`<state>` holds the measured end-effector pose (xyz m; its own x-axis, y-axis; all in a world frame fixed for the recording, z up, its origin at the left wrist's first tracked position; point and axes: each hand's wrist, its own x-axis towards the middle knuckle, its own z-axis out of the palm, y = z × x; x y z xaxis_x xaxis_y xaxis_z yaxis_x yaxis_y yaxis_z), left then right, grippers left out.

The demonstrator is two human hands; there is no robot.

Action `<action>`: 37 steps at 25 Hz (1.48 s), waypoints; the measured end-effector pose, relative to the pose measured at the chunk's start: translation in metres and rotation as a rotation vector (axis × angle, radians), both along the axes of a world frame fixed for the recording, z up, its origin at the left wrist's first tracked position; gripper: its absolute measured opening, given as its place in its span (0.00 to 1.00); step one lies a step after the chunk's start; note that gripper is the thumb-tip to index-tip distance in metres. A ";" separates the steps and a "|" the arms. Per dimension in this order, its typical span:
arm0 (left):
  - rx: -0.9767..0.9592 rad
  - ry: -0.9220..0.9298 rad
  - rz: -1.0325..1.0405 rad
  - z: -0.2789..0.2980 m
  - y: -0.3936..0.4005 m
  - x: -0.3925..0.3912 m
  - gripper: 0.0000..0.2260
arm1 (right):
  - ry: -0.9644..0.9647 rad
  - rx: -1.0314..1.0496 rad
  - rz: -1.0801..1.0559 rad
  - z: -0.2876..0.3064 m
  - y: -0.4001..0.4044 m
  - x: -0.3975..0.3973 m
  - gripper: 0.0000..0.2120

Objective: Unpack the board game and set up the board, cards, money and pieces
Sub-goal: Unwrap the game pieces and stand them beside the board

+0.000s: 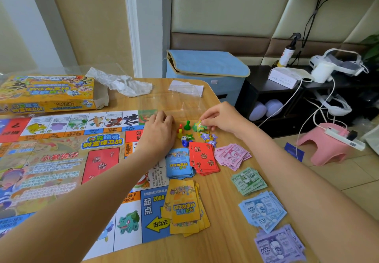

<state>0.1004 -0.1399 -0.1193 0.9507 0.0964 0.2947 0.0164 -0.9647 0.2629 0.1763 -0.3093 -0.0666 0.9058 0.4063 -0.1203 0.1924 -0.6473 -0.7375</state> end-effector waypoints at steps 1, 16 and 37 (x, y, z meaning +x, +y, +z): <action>-0.004 -0.007 -0.002 0.000 0.000 0.000 0.15 | 0.000 0.010 -0.006 0.001 -0.002 0.000 0.05; 0.001 0.006 -0.006 0.001 -0.001 0.000 0.15 | -0.053 0.014 -0.032 0.011 -0.030 0.009 0.05; 0.000 0.015 0.001 0.001 -0.002 0.000 0.15 | 0.140 0.005 -0.030 0.001 0.000 -0.007 0.02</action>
